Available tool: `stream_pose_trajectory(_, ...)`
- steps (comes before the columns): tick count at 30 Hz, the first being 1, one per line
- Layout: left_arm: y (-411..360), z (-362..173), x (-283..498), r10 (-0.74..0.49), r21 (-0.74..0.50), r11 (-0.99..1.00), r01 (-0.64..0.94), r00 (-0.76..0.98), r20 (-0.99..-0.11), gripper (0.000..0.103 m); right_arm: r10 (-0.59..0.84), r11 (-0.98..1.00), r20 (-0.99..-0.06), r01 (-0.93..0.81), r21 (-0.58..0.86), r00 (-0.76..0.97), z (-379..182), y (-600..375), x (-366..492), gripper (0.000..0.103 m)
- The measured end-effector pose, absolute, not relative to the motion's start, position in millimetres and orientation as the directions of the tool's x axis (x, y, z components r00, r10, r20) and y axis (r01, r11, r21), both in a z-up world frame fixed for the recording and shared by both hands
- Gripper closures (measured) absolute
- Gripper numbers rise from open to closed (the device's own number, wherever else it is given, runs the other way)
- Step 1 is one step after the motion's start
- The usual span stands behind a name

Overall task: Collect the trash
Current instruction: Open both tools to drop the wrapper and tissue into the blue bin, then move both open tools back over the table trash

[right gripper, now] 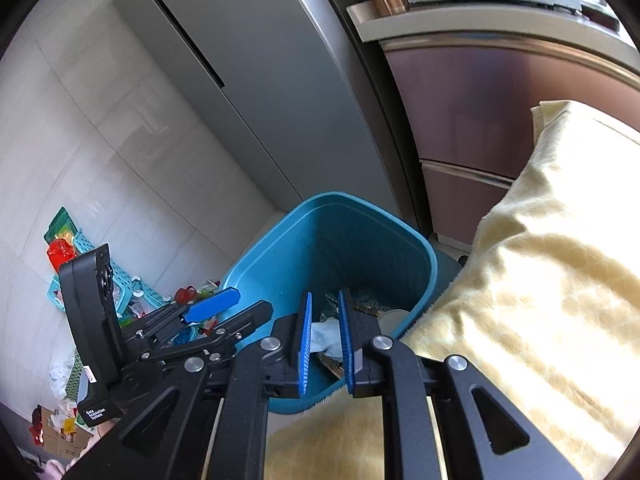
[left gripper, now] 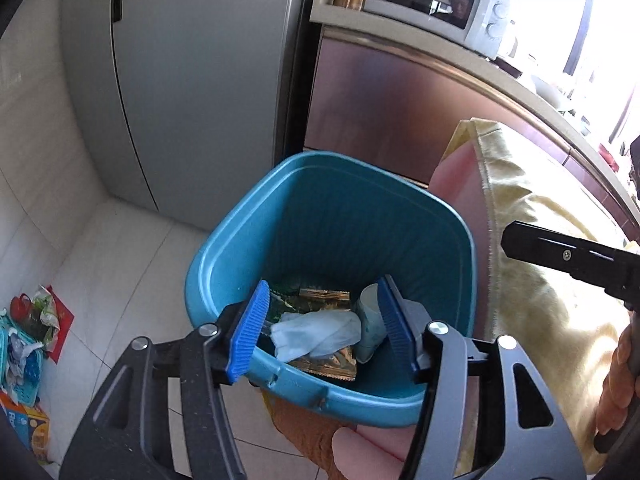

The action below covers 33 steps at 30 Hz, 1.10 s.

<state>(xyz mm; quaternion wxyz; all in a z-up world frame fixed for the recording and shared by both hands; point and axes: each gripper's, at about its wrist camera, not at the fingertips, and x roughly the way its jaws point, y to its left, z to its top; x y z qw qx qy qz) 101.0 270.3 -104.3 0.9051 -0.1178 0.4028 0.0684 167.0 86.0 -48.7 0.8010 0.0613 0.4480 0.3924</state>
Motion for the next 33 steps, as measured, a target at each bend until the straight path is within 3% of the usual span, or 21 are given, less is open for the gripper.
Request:
stream_pose_trajectory(17,211,-42,35,-0.107,-0.167,0.986,0.012,0.810,-0.576,0.026,0.709,0.686,-0.559,-0.606,0.403,0.430,0,-10,112,0.071)
stream_pose_trajectory(24,147,-38,25,-0.269,-0.162,0.963,0.215,0.777,-0.569,0.025,0.647,0.756,-0.539,-0.548,0.358,0.540,4,-83,77,0.066)
stream_pose_trajectory(33,37,-44,24,-0.471,-0.165,0.865,0.473,0.654,-0.593,0.025,0.470,0.880,-0.546,-0.322,0.348,0.693,-8,-194,40,0.066)
